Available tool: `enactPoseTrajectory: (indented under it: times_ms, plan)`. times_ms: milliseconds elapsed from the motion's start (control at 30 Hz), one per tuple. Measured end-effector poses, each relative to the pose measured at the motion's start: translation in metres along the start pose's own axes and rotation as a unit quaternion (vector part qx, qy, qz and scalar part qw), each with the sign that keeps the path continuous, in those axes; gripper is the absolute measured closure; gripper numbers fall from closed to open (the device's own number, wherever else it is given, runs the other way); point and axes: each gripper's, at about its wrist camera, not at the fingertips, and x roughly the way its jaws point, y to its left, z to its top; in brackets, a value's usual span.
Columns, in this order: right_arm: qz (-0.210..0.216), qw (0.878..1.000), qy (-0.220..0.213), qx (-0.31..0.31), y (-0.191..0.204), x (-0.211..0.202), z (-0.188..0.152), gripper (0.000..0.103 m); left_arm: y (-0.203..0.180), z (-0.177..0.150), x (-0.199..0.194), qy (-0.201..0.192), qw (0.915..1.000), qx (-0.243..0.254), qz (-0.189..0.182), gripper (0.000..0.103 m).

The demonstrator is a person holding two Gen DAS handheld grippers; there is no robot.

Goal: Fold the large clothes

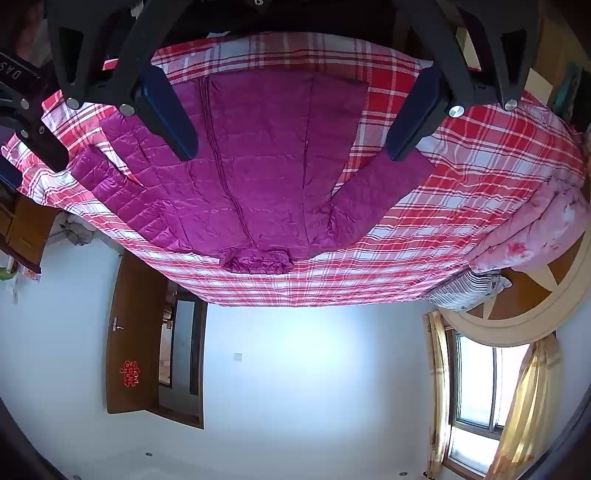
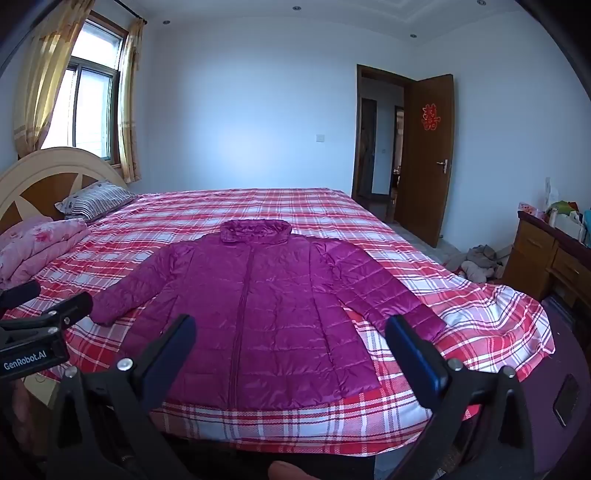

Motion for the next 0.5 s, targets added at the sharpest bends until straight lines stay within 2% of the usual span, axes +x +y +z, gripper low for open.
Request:
enactPoseTrajectory:
  times_ms: [167, 500]
  plan:
    - [0.007, 1.000, 0.003, 0.001, -0.001, -0.001, -0.001, 0.000, -0.007, 0.003, -0.001, 0.002, 1.0000, 0.005, 0.004, 0.001]
    - [0.009, 1.000, 0.015, 0.003, 0.001, 0.005, -0.004, 0.000, 0.004, 0.002, 0.001, 0.002, 1.0000, -0.003, 0.007, 0.001]
